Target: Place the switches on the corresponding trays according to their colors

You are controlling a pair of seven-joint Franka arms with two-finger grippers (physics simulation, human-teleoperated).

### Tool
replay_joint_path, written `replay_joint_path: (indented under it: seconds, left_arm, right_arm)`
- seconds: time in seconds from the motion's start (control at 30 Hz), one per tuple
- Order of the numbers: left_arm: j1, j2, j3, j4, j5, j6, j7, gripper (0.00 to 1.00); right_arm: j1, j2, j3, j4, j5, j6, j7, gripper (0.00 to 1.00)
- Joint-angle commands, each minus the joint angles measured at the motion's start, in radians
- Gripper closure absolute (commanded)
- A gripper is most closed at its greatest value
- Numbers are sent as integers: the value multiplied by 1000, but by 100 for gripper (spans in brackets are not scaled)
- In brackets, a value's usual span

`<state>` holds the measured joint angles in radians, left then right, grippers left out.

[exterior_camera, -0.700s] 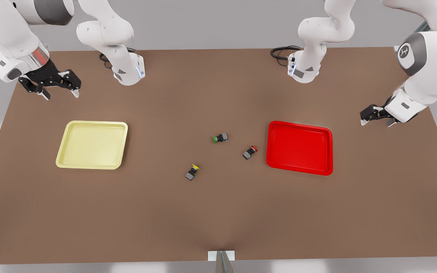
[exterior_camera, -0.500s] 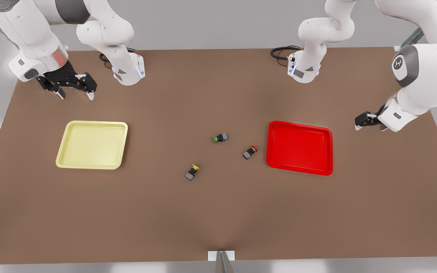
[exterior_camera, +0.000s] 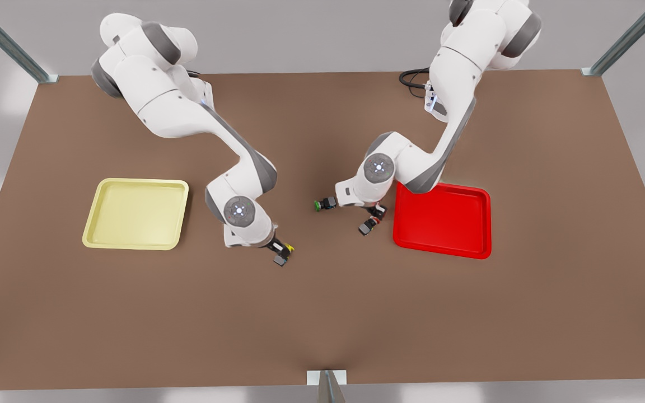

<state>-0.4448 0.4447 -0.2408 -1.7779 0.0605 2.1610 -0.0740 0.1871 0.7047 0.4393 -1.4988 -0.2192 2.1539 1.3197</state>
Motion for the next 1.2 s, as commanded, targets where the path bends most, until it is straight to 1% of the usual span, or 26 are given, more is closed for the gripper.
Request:
replay_joint_path:
  seconds: [0.0,0.07,0.13,0.37,0.43,0.53,0.63,0.73,0.83,0.87,0.93,1.0,1.07,1.17]
  left_arm:
    - [0,0,0,0,87,2,-1,0]
    - [3,41,-2,8,64,2,13,0]
    - [11,91,-2,31,47,2,34,0]
    - [29,206,1,86,56,17,65,0]
    - [29,209,1,45,74,117,71,0]
    - [21,207,0,37,239,111,26,0]
    - [20,206,0,26,255,106,26,1]
    - [20,230,0,26,255,135,26,1]
    - [20,247,0,26,255,157,26,1]
    - [21,249,0,28,254,158,26,6]
    - [21,249,0,29,245,166,26,18]
    - [21,247,0,31,240,168,25,24]
    - [25,252,-2,31,240,191,17,26]
    - [28,259,-2,29,239,220,8,26]
  right_arm:
    - [3,12,-2,0,-2,10,3,0]
    - [2,59,-8,0,-2,44,3,0]
    - [2,101,-8,0,-2,116,9,0]
    - [5,142,-8,-1,-6,138,19,0]
    - [5,154,-10,2,-8,139,15,0]
    - [3,167,-10,9,-28,138,9,0]
    - [2,184,-10,45,-28,136,7,0]
    - [2,194,-30,46,-28,136,-28,0]
    - [2,210,-31,49,-43,138,-28,0]
    - [3,210,-30,49,-43,136,-28,0]
    - [5,210,-30,51,-45,136,-27,0]
    - [5,210,-30,49,-55,136,-27,0]
    - [5,213,-30,49,-57,136,-30,1]
    - [6,222,-28,51,-58,138,-27,1]
